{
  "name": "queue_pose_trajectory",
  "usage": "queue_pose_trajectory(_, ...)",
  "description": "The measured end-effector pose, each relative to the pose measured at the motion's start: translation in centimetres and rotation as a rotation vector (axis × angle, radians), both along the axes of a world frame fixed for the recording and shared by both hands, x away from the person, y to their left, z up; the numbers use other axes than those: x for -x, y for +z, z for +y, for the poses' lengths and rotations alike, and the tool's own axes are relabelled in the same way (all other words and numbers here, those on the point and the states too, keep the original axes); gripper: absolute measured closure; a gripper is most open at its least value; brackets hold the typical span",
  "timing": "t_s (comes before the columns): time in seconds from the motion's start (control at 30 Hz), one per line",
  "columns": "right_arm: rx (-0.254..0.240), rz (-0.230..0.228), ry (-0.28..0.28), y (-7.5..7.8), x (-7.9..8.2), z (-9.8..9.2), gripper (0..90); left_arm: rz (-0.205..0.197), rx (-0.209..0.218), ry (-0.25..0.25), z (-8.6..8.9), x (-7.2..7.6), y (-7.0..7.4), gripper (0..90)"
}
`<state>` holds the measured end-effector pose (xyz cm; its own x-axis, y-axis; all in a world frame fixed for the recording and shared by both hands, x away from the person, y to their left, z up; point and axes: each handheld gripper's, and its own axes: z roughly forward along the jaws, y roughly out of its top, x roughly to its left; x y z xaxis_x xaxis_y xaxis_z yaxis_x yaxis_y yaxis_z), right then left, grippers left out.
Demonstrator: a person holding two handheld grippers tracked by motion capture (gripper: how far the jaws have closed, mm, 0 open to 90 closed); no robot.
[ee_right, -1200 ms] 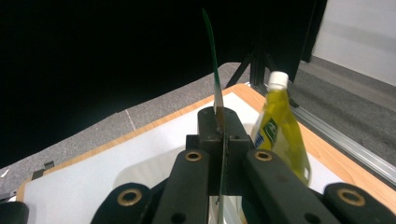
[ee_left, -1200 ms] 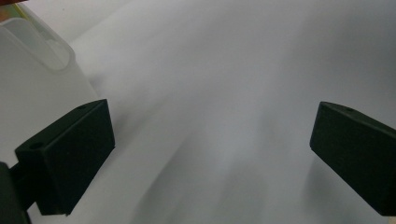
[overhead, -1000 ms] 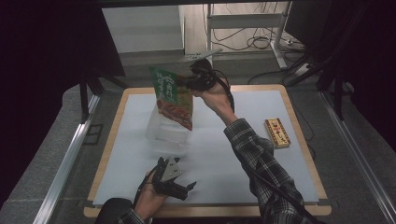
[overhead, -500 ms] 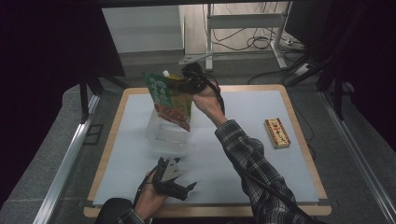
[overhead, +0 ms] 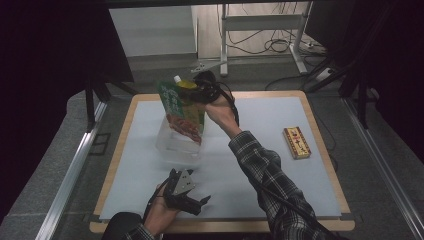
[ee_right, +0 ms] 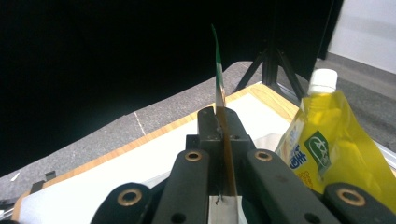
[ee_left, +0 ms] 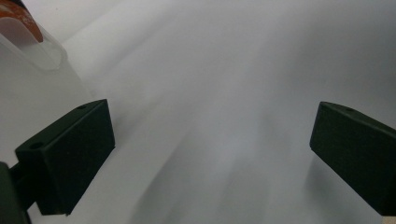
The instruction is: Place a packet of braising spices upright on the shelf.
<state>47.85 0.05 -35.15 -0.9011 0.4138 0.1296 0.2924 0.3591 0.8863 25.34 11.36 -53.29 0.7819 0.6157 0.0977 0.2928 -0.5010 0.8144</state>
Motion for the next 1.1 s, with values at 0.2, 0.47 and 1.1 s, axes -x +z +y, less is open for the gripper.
queue_pose_trajectory(0.2, 0.044, -0.007, 0.003, -1.0, 0.0, 0.3, 89.0, 0.001, 0.002, 0.001, 0.0, 0.0, 0.0, 0.0)
queue_pose_trajectory(0.47, 0.017, 0.007, -0.005, -2.1, 0.0, -1.3, 88.3, 0.005, -0.018, -0.007, -0.1, 0.0, -0.1, 0.0)
queue_pose_trajectory(1.1, 0.151, -0.094, -0.067, -2.0, 0.7, -2.6, 50.2, 0.002, -0.032, -0.008, -0.3, 0.1, -0.2, 0.0)
